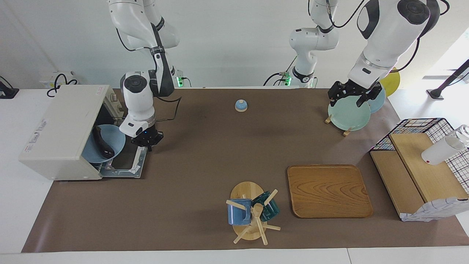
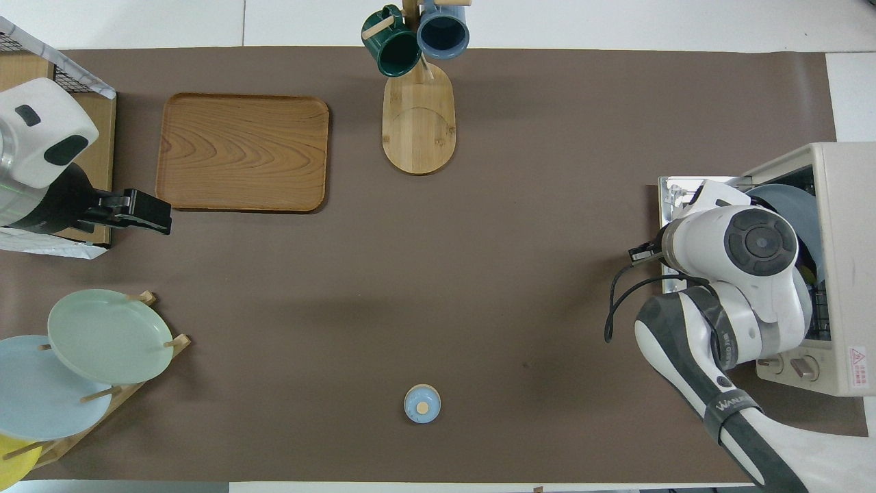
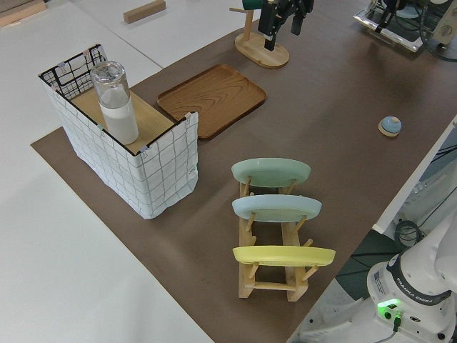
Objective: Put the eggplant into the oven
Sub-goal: 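Push the oven door shut with the right gripper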
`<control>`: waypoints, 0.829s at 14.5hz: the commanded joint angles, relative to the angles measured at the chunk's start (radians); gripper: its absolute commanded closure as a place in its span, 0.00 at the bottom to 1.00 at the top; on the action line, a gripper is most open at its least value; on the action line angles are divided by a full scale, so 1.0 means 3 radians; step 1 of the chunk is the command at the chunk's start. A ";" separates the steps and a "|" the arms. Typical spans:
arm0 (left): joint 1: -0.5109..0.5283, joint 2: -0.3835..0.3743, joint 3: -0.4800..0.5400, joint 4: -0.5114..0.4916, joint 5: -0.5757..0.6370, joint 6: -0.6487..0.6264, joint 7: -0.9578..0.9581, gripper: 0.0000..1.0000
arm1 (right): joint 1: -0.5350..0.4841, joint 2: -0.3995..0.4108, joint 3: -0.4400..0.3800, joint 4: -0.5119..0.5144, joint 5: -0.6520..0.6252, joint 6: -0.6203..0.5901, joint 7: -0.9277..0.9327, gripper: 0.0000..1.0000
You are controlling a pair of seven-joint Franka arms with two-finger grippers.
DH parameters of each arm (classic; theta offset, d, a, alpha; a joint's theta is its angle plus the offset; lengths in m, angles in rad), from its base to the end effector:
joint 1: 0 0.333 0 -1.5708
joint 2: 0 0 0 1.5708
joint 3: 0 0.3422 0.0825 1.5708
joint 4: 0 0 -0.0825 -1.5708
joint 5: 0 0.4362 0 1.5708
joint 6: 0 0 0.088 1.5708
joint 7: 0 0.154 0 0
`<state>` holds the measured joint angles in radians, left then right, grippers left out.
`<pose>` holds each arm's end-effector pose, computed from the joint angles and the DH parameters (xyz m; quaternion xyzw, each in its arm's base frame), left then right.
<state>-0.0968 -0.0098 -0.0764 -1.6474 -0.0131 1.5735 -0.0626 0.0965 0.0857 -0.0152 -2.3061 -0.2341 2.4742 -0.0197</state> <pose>0.5885 -0.1052 0.5699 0.9980 -0.0550 -0.0326 0.0024 0.5686 0.0402 0.2581 0.9865 0.1387 0.0432 0.0753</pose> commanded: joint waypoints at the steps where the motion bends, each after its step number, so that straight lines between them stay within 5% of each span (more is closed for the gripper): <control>1: 0.0016 -0.0054 0.0004 -0.0031 -0.0033 -0.0019 0.0014 0.00 | -0.0041 0.0026 0.0015 -0.0085 0.0059 0.0158 0.0061 1.00; 8: 0.0011 -0.0054 0.0004 -0.0031 -0.0033 -0.0019 0.0014 0.00 | -0.0092 0.0108 0.0010 0.0001 0.0039 0.0057 -0.0250 1.00; 12: 0.0011 -0.0059 0.0004 -0.0031 -0.0033 -0.0019 0.0014 0.00 | -0.0097 0.0154 0.0020 0.0608 0.0003 -0.0800 -0.0562 1.00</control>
<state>-0.0968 -0.0098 -0.0764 -1.6474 -0.0131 1.5735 -0.0626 0.0834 0.1169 -0.0079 -2.2561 -0.2320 2.3800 -0.1050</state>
